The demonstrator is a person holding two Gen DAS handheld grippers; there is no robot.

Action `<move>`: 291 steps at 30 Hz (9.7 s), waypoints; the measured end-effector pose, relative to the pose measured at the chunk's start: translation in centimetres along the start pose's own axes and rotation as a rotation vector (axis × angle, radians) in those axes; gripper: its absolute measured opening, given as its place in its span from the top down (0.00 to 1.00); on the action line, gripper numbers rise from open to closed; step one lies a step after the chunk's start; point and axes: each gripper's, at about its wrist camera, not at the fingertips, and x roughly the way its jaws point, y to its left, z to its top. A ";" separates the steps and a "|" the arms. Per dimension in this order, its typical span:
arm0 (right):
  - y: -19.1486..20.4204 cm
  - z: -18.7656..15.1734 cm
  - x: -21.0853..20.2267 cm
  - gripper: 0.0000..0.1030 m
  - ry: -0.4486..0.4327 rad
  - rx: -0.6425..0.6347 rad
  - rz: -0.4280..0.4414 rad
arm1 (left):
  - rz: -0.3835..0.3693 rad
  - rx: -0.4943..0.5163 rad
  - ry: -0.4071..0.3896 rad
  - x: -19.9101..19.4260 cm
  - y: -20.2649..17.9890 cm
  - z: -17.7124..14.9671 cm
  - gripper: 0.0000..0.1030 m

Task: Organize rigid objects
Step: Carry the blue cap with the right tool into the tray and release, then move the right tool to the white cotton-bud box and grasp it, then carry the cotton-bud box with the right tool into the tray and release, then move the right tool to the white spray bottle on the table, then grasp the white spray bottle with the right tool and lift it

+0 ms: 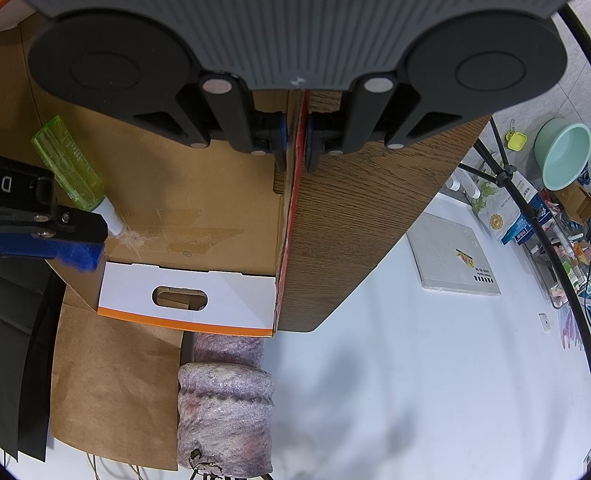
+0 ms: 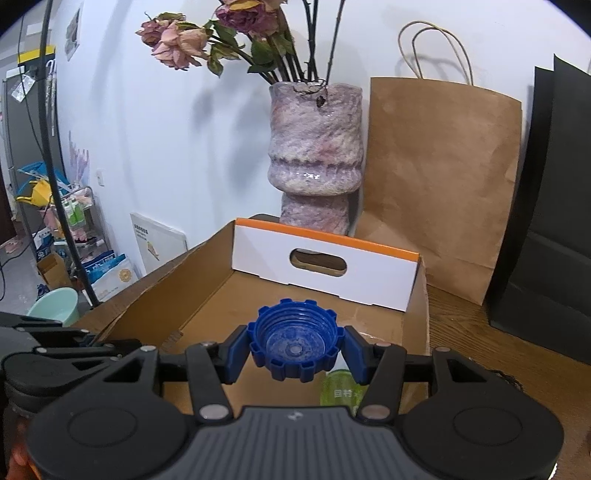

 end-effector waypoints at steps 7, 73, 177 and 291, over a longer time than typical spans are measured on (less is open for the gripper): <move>-0.7 0.2 -0.4 0.00 -0.017 0.023 -0.076 | 0.000 -0.001 0.000 -0.1 -0.1 -0.1 0.90; -28.4 -11.3 -2.8 0.12 0.070 0.542 -0.707 | 0.005 0.001 -0.007 -0.2 -0.3 -0.4 0.90; 0.1 0.0 -0.5 0.38 -0.055 -0.001 -0.080 | 0.010 0.002 -0.015 -0.4 -0.5 -0.5 0.90; -17.3 -14.3 -8.1 0.05 0.088 0.085 -0.189 | 0.013 0.001 -0.018 -0.4 -0.5 -0.6 0.90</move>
